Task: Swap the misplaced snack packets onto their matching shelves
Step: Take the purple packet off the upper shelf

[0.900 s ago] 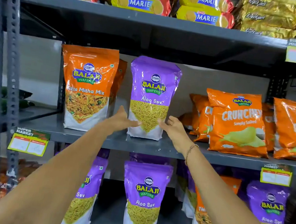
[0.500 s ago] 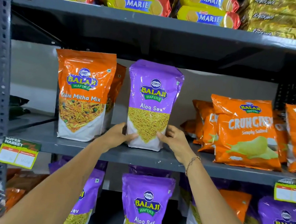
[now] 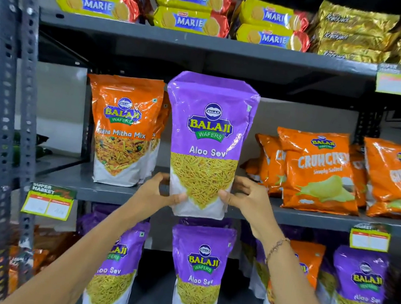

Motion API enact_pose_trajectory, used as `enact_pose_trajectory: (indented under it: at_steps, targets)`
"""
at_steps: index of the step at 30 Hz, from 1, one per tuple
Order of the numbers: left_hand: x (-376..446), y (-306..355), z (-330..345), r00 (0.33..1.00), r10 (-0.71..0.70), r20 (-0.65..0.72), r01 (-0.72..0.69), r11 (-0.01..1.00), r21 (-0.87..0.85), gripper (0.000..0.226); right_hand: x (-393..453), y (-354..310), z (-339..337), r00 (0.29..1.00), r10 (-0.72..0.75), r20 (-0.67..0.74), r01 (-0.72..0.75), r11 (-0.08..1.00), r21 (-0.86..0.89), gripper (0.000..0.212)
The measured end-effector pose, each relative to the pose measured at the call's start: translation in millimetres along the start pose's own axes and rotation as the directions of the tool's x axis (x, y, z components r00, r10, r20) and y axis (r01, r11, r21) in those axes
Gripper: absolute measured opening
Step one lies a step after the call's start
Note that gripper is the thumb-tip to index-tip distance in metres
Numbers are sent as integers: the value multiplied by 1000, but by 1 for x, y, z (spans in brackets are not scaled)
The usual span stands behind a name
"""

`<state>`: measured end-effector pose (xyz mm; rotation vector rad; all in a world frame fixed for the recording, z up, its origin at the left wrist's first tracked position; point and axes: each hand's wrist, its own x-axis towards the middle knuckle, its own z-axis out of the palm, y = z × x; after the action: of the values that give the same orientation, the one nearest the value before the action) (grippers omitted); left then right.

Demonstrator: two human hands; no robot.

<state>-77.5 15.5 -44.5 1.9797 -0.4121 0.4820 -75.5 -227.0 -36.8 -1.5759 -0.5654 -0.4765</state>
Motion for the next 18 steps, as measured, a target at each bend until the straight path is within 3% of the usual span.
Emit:
enact_pose_trajectory:
  at_steps: [8, 14, 18]
  targets:
    - [-81, -4, 35, 986, 55, 158, -16, 971, -237, 46, -97, 9, -11, 994, 57, -93, -51, 997, 62, 41]
    - [-133, -41, 84, 945, -50, 324, 97, 986, -133, 61, -181, 46, -30, 970, 224, -94, -226, 974, -12, 45]
    - [-158, -70, 122, 922, -135, 362, 181, 978, -99, 70, -224, 83, -46, 935, 349, -56, -351, 936, -34, 46]
